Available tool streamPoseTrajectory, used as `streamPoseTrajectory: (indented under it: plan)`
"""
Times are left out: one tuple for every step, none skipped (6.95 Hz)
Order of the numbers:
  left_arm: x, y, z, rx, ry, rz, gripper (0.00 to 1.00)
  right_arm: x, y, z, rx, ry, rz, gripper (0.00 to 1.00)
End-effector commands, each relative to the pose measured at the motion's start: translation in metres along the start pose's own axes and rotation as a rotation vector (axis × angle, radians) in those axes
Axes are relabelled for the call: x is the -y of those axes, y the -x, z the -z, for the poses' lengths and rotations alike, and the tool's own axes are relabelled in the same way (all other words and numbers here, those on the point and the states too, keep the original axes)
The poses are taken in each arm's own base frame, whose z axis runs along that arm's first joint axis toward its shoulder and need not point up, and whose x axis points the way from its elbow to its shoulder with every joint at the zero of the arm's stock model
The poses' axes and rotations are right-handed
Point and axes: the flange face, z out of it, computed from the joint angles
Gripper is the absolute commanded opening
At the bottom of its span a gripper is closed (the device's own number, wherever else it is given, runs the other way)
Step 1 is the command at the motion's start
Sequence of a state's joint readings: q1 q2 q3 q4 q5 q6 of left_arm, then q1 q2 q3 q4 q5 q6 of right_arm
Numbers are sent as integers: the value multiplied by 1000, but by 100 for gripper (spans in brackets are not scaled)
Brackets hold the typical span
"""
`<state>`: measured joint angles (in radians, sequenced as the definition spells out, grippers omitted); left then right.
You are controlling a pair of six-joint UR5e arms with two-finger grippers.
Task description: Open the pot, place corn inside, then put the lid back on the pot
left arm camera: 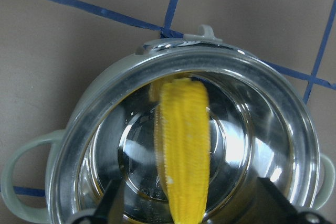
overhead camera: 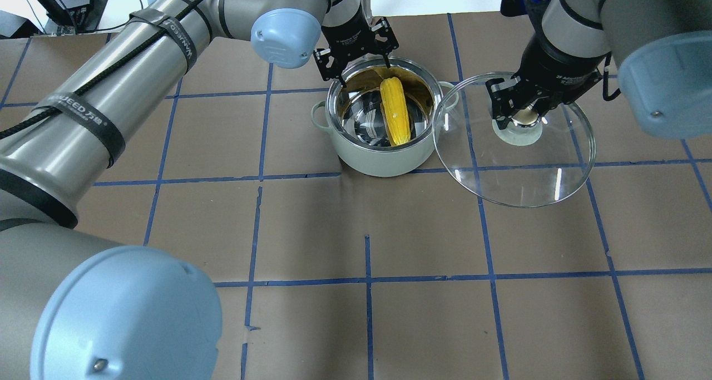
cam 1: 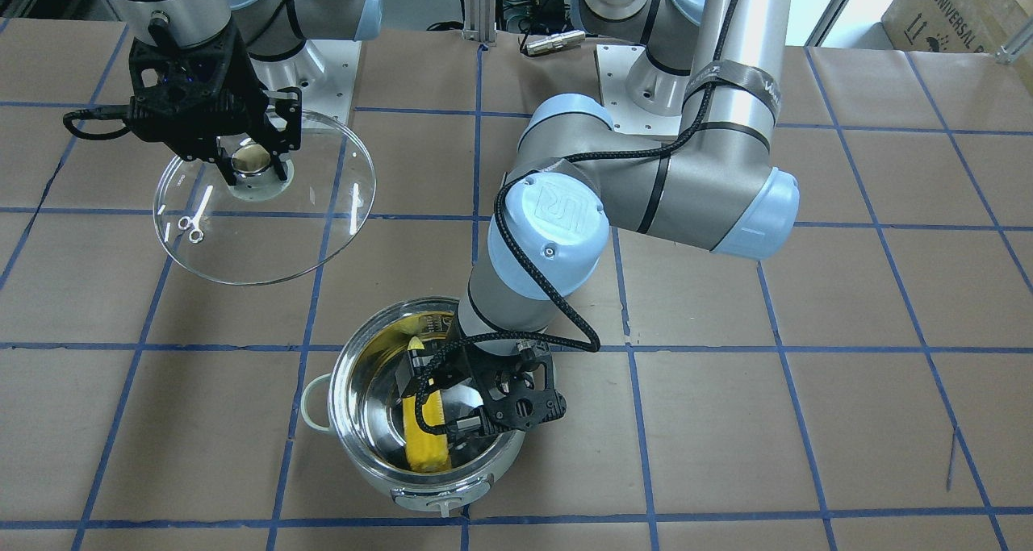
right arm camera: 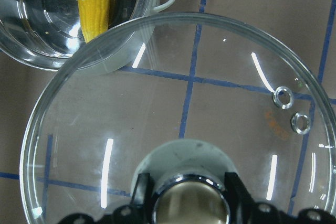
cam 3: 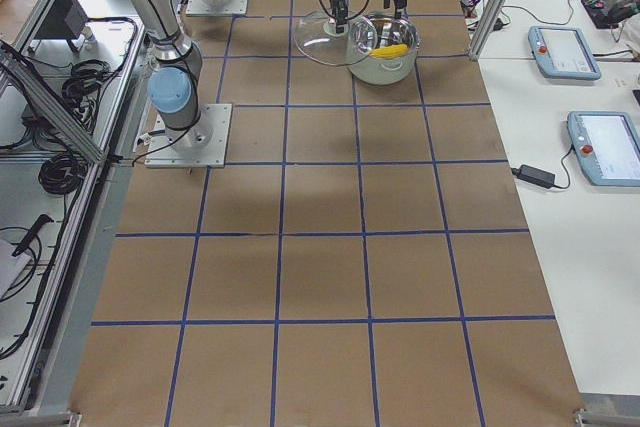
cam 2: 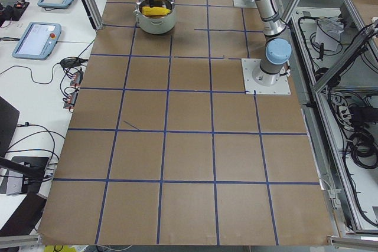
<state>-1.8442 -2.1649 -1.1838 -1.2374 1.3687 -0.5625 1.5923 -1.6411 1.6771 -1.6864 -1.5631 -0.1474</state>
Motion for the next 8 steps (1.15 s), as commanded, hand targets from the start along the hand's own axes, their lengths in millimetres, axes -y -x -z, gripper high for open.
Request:
streamPoseTrajectory:
  plan:
    - [14, 22, 29, 7, -33, -190, 100, 1, 1, 0, 2, -8, 1, 30]
    - [35, 61, 53, 14, -33, -222, 100, 1, 1, -9, -1, -18, 2, 30]
    - [49, 98, 77, 26, -36, -314, 100, 1, 2, -25, -8, -47, -13, 30]
    - [56, 131, 101, 42, -6, -294, 100, 1, 4, -42, -2, -65, -47, 30]
    - [49, 157, 130, 84, 32, -262, 100, 1, 5, -47, -3, -77, -50, 31]
    - [38, 173, 153, 113, 52, -284, 100, 7, 4, -52, -3, -66, -50, 31]
    - [28, 184, 167, 185, 55, -279, 99, 8, 4, -54, -3, -60, -50, 31]
    - [18, 190, 159, 212, 77, -277, 97, 10, 5, -57, 4, -56, -50, 31]
